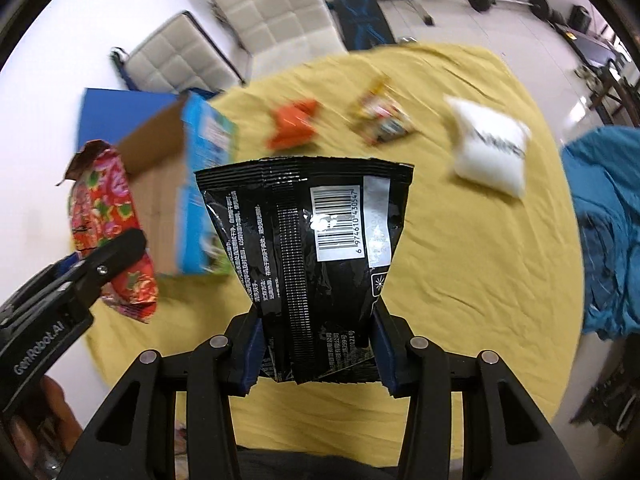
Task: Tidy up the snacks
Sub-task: 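Lower both bags into the box and open both tools, then withdraw both tools up from the box, then grasp the wet-wipe pack with left tool while right tool grasps the white NMAX pouch, then carry the wipe pack and white pouch toward the box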
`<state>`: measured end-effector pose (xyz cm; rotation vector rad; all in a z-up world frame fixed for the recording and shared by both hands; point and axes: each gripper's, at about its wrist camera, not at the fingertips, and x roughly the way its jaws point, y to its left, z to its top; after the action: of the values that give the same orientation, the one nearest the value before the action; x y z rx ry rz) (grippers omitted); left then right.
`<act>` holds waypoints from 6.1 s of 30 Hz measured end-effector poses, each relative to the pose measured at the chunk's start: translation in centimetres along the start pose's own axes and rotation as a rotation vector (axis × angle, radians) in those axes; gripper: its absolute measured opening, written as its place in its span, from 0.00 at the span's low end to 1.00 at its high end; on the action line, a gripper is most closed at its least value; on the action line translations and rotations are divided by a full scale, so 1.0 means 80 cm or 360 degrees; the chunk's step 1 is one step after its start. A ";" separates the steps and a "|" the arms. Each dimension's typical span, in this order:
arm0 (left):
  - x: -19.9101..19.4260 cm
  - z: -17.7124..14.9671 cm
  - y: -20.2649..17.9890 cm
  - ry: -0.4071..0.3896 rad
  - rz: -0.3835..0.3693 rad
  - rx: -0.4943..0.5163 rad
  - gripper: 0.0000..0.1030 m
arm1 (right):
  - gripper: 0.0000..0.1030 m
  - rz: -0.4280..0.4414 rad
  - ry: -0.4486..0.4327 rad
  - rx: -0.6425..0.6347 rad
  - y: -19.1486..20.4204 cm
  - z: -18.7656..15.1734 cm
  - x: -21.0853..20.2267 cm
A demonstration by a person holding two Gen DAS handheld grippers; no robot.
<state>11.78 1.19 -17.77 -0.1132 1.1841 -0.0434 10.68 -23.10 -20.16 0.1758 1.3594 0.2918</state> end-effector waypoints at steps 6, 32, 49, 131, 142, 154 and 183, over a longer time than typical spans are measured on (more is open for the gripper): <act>-0.003 0.035 0.088 0.0026 -0.0028 -0.0047 0.39 | 0.47 0.0099 -0.0023 -0.0074 0.111 0.041 0.011; 0.259 0.122 0.303 0.0649 -0.0326 -0.0164 0.40 | 0.47 -0.0148 0.0342 -0.0121 0.321 0.188 0.328; 0.265 0.119 0.291 0.0736 -0.0358 -0.0177 0.42 | 0.59 -0.0186 0.0377 -0.0044 0.320 0.200 0.377; 0.181 0.054 -0.135 0.0463 -0.0216 0.0198 0.94 | 1.00 -0.0403 -0.0063 0.0386 -0.139 0.102 -0.013; 0.336 0.035 -0.162 0.0830 -0.0157 0.0110 0.93 | 1.00 -0.0290 0.0152 0.0644 -0.262 0.183 0.123; 0.379 0.022 -0.167 0.0906 -0.0109 0.0096 0.82 | 1.00 -0.0314 0.0348 0.0642 -0.280 0.204 0.202; 0.252 0.049 -0.166 0.0592 -0.0089 0.0169 0.46 | 0.73 -0.0389 0.0334 0.0499 -0.226 0.186 0.195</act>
<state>23.39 -13.59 -33.41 -0.0452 1.5471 -0.1828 29.98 -34.87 -36.96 0.2423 1.6140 -0.1134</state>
